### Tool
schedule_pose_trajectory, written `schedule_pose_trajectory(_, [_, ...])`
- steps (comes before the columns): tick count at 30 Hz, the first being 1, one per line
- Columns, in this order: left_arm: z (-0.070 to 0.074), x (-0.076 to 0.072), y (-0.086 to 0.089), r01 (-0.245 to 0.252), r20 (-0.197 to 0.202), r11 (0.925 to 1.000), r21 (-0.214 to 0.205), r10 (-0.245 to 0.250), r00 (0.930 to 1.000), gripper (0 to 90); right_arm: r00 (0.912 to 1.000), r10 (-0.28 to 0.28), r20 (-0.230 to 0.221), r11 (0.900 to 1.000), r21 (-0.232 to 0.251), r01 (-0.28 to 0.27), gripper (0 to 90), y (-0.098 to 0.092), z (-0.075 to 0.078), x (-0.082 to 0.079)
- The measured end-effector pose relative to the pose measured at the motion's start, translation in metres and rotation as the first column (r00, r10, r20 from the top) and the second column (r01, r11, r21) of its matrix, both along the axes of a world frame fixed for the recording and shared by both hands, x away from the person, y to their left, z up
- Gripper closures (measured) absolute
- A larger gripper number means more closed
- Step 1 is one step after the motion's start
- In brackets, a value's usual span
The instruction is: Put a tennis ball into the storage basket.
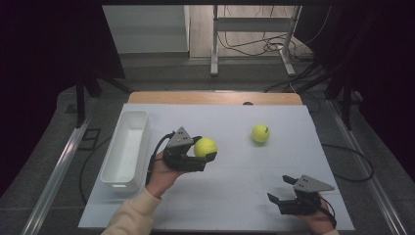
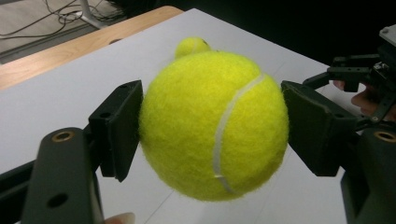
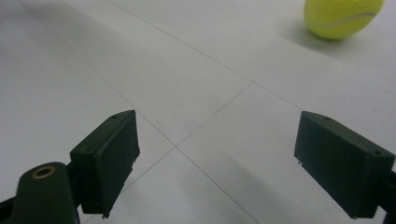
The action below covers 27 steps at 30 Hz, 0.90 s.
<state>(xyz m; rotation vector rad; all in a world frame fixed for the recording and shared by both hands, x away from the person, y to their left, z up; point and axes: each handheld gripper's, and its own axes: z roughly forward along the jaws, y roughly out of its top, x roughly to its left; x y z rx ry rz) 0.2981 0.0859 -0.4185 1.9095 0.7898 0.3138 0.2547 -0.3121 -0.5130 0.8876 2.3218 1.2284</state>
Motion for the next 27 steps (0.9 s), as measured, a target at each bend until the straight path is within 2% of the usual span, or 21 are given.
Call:
schedule_pose_trajectory(19, [0.005,0.011,0.019,-0.062,-0.001,0.9980,-0.004,0.062,0.9980,25.8,1.0000,-0.003,0.000,1.0000,-0.002,0.003,14.3,0.000,0.000,0.000])
schedule_pose_trajectory(27, [0.012,0.017,0.037,-0.104,-0.004,0.9944,-0.017,0.104,0.9946,25.7,1.0000,-0.004,0.000,1.0000,-0.003,0.004,14.3,0.000,0.000,0.000])
